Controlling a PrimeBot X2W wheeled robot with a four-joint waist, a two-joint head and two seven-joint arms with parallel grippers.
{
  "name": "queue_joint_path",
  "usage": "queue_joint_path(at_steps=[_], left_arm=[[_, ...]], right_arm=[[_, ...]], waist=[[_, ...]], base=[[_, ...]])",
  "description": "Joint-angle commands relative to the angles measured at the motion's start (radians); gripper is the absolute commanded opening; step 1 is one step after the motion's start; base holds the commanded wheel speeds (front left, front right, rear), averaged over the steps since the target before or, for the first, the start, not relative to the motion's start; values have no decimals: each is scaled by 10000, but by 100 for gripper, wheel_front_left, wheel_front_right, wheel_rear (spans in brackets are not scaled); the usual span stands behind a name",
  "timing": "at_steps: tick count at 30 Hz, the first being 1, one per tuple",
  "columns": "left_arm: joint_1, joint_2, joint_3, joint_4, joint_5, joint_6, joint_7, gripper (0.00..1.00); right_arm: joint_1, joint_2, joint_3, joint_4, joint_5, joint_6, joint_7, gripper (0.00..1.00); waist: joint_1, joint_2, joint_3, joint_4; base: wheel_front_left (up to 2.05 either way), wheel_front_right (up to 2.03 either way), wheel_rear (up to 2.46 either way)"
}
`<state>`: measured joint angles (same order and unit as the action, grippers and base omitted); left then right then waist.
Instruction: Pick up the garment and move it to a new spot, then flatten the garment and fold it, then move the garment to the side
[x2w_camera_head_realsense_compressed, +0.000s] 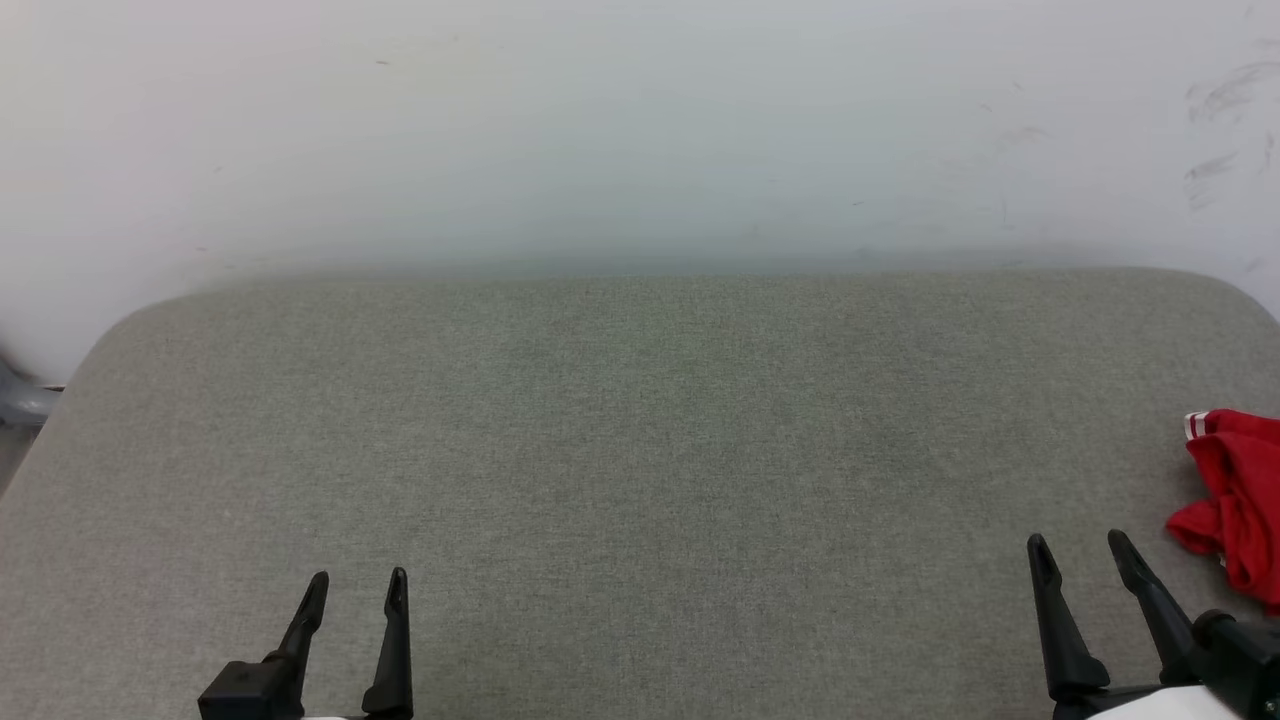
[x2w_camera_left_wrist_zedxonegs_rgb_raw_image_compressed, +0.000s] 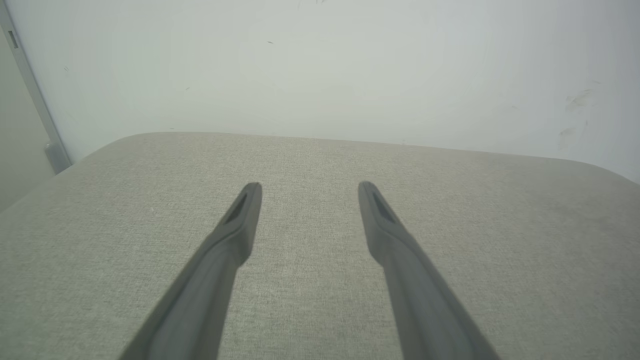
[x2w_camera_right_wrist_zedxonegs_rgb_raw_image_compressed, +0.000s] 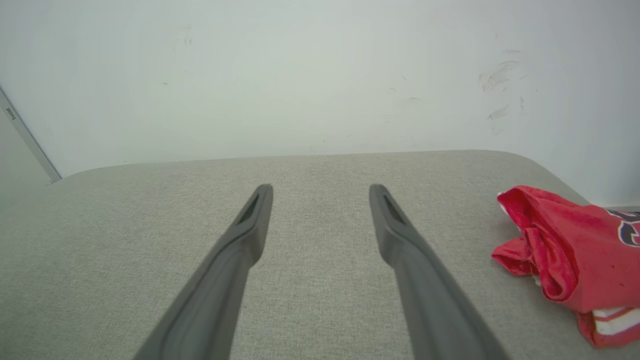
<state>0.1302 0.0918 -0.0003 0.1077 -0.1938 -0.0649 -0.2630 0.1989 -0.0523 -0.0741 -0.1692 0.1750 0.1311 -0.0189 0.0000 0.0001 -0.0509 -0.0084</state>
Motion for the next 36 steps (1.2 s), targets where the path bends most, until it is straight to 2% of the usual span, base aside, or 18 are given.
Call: queue_joint_path(at_steps=[1, 19, 20, 23, 24, 27, 36], left_arm=[[53, -12, 41, 22, 49, -49, -19, 100], [-200, -80, 159, 220, 186, -225, -19, 100], [-76, -70, 137, 251, 149, -143, 1, 0], [35, -108, 120, 534, 113, -143, 54, 0], [-174, -125, 249, 656, -663, -173, 327, 0], [-322, -145, 300, 686, -1633, -210, 562, 0], [-566, -177, 379, 733, -3226, -267, 938, 0]], right_arm=[[122, 30, -26, -69, -38, -9, 20, 100], [76, 32, -22, -140, 9, -9, 126, 100], [47, 0, -13, -50, 11, 2, 108, 0], [79, 4, 8, 239, 42, 2, 109, 0], [-55, -32, 54, 400, 894, 2, 113, 0], [-295, -97, 93, 680, 1928, 1, 147, 0], [-670, -176, 148, 1121, 3603, 0, 203, 0]], waist=[[0, -1, 0, 9], [0, -1, 36, -41], [0, -1, 37, -45], [0, -1, 38, -46], [0, -1, 54, -41], [0, -1, 74, -36], [0, -1, 111, -27]], base=[[0, 0, 0], [0, 0, 0], [0, 0, 0], [0, 0, 0], [0, 0, 0], [0, 0, 0], [0, 0, 0]])
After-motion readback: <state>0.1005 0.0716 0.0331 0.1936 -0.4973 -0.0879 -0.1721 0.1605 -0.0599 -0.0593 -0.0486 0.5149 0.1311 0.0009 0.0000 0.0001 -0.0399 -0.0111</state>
